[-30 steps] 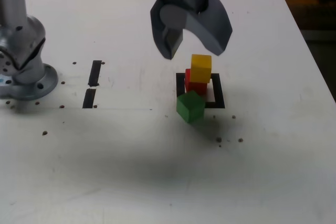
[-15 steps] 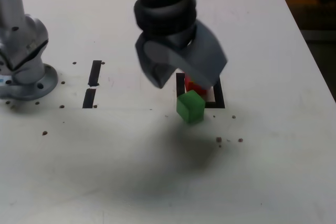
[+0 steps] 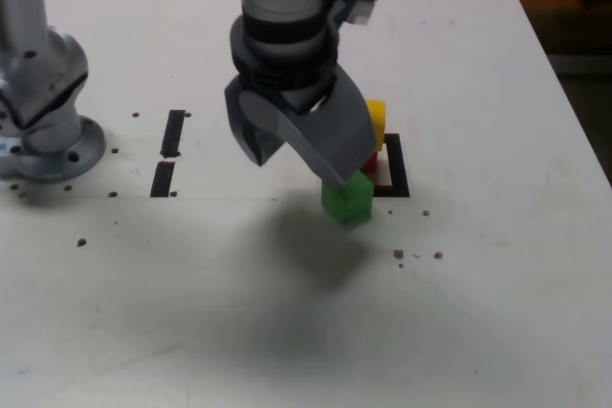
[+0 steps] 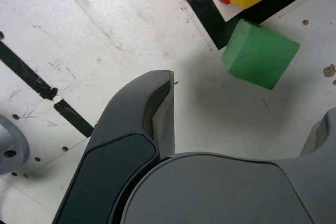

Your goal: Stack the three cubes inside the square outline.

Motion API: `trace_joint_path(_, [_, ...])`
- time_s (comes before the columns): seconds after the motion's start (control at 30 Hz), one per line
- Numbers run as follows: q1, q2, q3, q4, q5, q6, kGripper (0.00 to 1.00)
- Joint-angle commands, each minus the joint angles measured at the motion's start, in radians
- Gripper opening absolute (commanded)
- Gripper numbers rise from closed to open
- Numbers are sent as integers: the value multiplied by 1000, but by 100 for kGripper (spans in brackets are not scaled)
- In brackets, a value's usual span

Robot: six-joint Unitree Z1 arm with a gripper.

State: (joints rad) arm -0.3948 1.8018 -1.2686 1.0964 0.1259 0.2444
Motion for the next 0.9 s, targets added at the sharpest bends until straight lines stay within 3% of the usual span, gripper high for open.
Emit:
trace_joint_path(0.0, [1,17,-7,-3,0,6,91])
trace_joint_path(0.87, [1,160,-55,-26,-67,66,88])
